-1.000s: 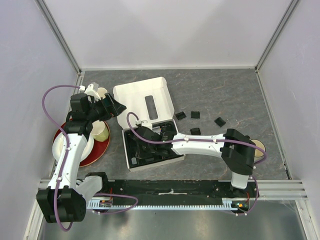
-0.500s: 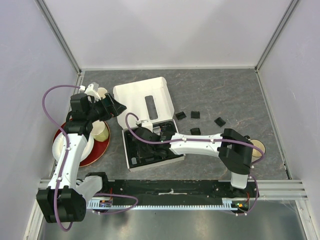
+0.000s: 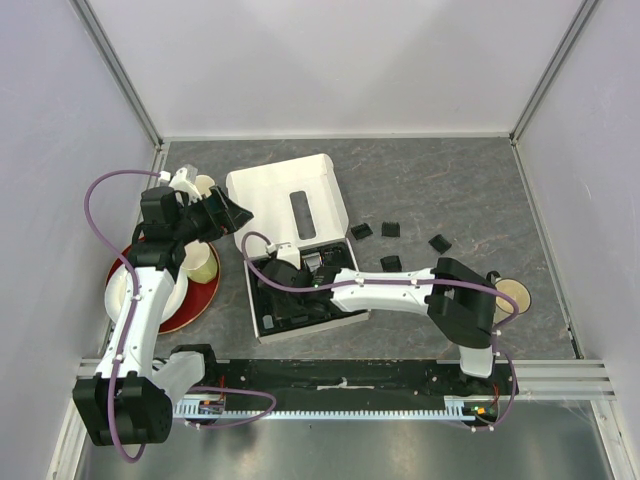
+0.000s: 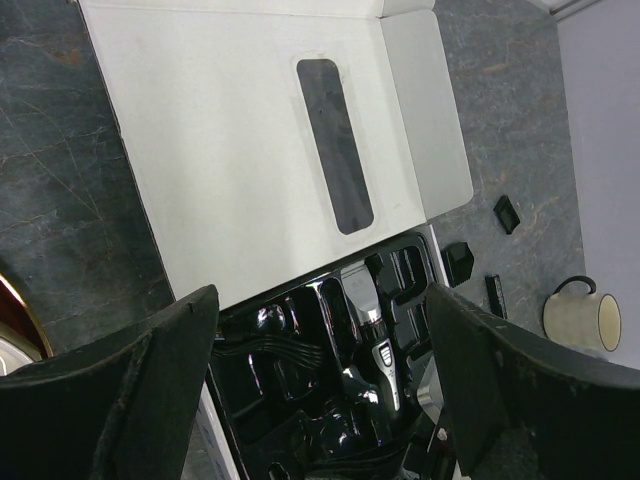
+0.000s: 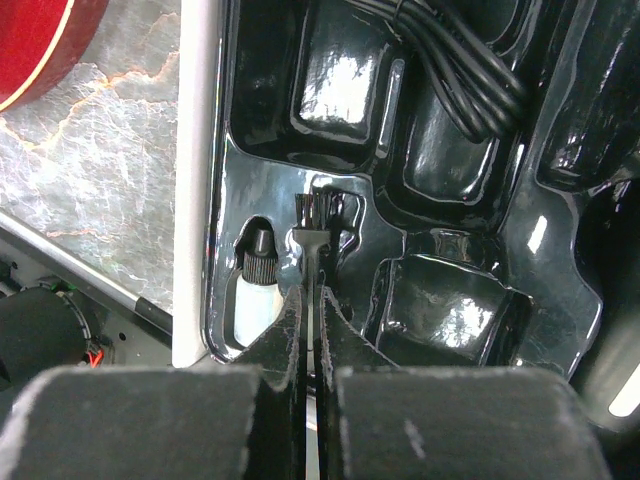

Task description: Sort the hair-cutting tools

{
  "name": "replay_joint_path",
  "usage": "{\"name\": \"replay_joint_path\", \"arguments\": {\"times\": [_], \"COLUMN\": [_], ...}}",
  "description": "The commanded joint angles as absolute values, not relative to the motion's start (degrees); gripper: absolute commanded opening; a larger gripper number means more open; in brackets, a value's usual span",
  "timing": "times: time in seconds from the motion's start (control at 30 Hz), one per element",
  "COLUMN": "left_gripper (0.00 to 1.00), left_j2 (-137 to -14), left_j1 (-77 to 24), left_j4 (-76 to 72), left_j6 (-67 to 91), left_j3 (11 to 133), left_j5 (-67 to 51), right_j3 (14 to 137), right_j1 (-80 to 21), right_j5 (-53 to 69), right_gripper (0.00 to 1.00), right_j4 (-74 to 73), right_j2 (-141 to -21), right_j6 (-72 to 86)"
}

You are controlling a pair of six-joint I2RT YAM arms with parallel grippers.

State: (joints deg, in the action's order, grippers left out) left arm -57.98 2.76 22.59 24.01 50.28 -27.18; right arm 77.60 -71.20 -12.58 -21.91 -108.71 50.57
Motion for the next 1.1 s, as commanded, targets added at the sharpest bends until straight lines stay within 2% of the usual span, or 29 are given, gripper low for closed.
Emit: {"name": "replay_joint_path", "arguments": {"times": [0.0,0.63,0.7,0.83,1.07], "left_gripper": [0.9,0.9,0.9,0.9,0.9], "left_j2": [-56.9,-56.7,-56.7,-56.6,-56.5], "left_j1": [2.9,2.9,2.9,2.8,2.9], "left_j4": [21.1,21.2,21.1,21.2,21.4], "left_j6": [23.6,23.6,23.5,23.5,23.4], "left_j3": [50.7,50.7,50.7,50.7,50.8], "left_j5": [-28.7,-28.7,-28.7,-28.7,-28.4], "right_j3": [80.5,87.4,87.6,87.9,88.7], "right_j1": [-72.5,-74.3,-74.4,-74.6,-75.3], "right_j5": [-16.5,-24.2,-24.4,-24.4,-25.5], "right_gripper": [0.0,0.01,0.04,0.19,0.31], "right_j4": [-25.1,-37.1,-37.4,-37.4,-36.9], "right_j2": [-109.9,-114.3,-114.2,-113.6,-111.4], "right_j6": [49.7,51.2,51.2,50.6,49.5]}}
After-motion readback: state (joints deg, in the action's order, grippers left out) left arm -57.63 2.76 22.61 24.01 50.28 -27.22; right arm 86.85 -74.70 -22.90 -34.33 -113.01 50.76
